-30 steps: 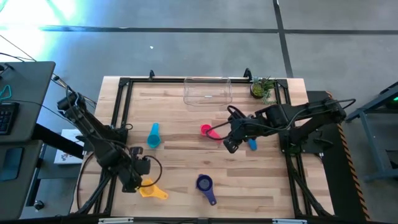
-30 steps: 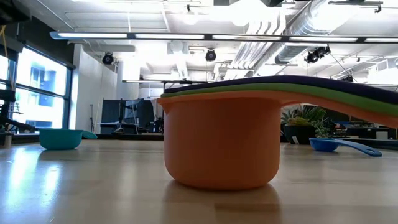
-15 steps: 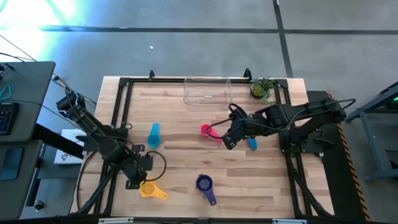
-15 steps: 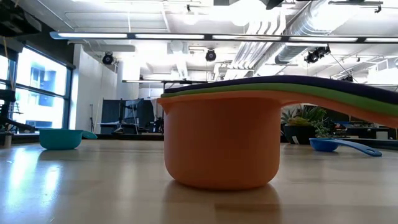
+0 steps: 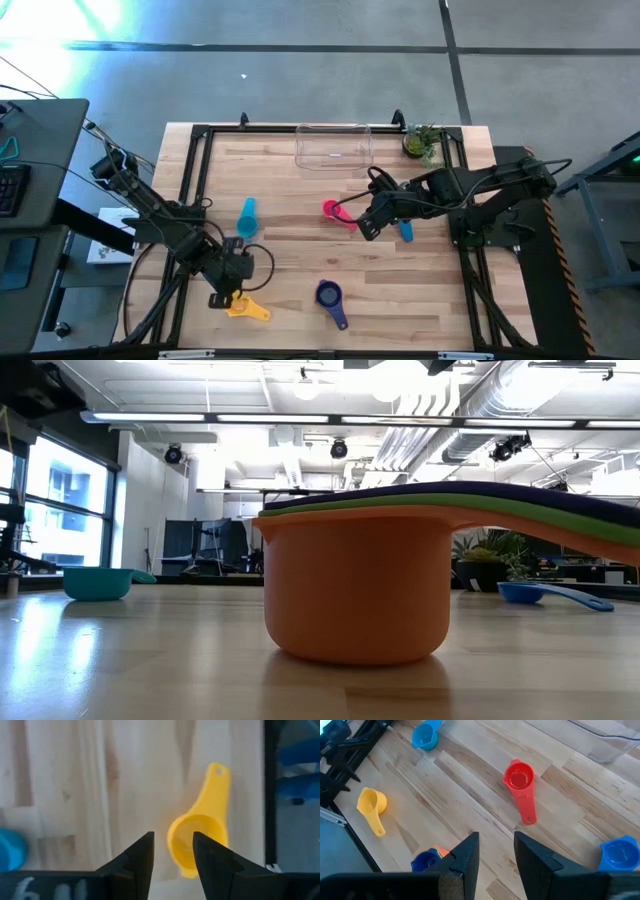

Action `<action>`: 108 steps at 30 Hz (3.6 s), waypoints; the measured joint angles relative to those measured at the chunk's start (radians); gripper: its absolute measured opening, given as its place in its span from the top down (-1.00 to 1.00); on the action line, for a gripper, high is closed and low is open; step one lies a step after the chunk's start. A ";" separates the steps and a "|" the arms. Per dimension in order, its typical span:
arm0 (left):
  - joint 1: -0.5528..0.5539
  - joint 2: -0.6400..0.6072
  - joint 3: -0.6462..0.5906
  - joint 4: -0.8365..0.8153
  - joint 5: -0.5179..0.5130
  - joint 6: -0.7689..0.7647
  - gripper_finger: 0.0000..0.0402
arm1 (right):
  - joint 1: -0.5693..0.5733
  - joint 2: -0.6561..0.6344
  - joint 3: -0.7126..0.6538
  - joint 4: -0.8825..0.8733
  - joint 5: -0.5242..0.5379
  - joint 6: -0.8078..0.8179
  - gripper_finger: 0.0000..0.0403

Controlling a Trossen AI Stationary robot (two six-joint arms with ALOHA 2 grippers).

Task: Nest measuring cups in basket
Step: Stack the yellow measuring cup on the dark blue measuring cup

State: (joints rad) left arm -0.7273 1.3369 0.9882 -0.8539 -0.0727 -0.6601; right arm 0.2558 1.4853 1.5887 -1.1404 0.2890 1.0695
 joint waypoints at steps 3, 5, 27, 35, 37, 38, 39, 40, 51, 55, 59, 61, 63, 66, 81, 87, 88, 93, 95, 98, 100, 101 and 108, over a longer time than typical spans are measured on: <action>-0.013 0.001 0.000 0.006 0.002 -0.001 0.40 | 0.000 0.000 0.000 0.000 0.000 0.005 0.43; -0.023 0.001 0.000 0.007 0.005 0.000 0.41 | 0.000 0.000 0.000 0.000 0.000 0.005 0.43; -0.049 0.052 -0.227 0.317 0.053 -0.061 0.42 | 0.002 0.000 0.000 0.000 -0.008 0.007 0.43; -0.052 0.162 -0.227 0.326 0.064 -0.061 0.42 | 0.002 0.000 0.000 0.000 -0.008 0.007 0.43; -0.052 0.187 -0.227 0.332 0.064 -0.061 0.42 | 0.002 0.000 0.000 0.000 -0.008 0.007 0.43; -0.052 0.196 -0.227 0.332 0.064 -0.061 0.42 | 0.002 0.000 0.000 0.000 -0.008 0.007 0.43; -0.052 0.203 -0.227 0.334 0.067 -0.061 0.43 | 0.002 0.000 0.000 0.000 -0.008 0.007 0.43; -0.052 0.208 -0.227 0.337 0.071 -0.061 0.44 | 0.002 0.000 0.000 0.000 -0.008 0.008 0.43; -0.043 0.187 -0.208 0.331 0.087 -0.045 0.96 | 0.002 0.000 0.000 0.000 -0.008 0.034 0.43; -0.013 0.187 -0.164 0.318 0.089 0.001 0.95 | 0.010 0.000 0.000 0.001 -0.009 0.066 0.43; 0.032 0.187 -0.106 0.321 0.087 0.074 0.98 | 0.040 0.000 0.000 0.002 -0.010 0.124 0.43; 0.061 0.187 -0.076 0.314 0.087 0.119 0.97 | 0.059 0.000 0.000 0.002 -0.010 0.155 0.43; 0.096 0.187 -0.043 0.302 0.083 0.167 0.97 | 0.077 0.000 0.000 0.002 -0.010 0.187 0.43; 0.153 0.187 -0.003 0.292 0.082 0.237 0.97 | 0.102 0.000 0.000 0.002 -0.001 0.221 0.43; 0.364 0.200 0.231 0.307 0.071 0.558 0.97 | 0.135 0.000 0.000 0.002 0.134 0.323 0.43; 0.400 0.267 0.359 0.289 0.061 0.664 0.97 | 0.113 0.000 0.000 -0.001 0.140 0.347 0.43; 0.402 0.283 0.381 0.278 0.060 0.681 0.97 | 0.109 0.000 0.000 -0.001 0.140 0.348 0.43; 0.400 0.364 0.462 0.240 0.061 0.754 0.97 | 0.090 0.000 0.000 -0.005 0.148 0.348 0.43; 0.395 0.396 0.477 0.236 0.066 0.775 0.97 | 0.083 0.000 0.000 -0.006 0.148 0.348 0.43; 0.389 0.441 0.495 0.238 0.068 0.801 0.97 | 0.075 0.000 0.000 -0.006 0.148 0.348 0.43; 0.385 0.461 0.497 0.239 0.068 0.814 0.97 | 0.071 0.000 0.000 -0.006 0.148 0.348 0.43; 0.384 0.472 0.497 0.241 0.070 0.822 0.97 | 0.071 0.000 0.000 -0.007 0.148 0.348 0.43; 0.378 0.531 0.499 0.269 0.116 0.865 0.97 | 0.071 0.000 0.000 -0.007 0.149 0.348 0.43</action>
State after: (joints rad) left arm -0.3489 1.8678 1.4867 -0.5847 0.0430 0.2044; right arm 0.3267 1.4854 1.5883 -1.1477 0.4383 1.4174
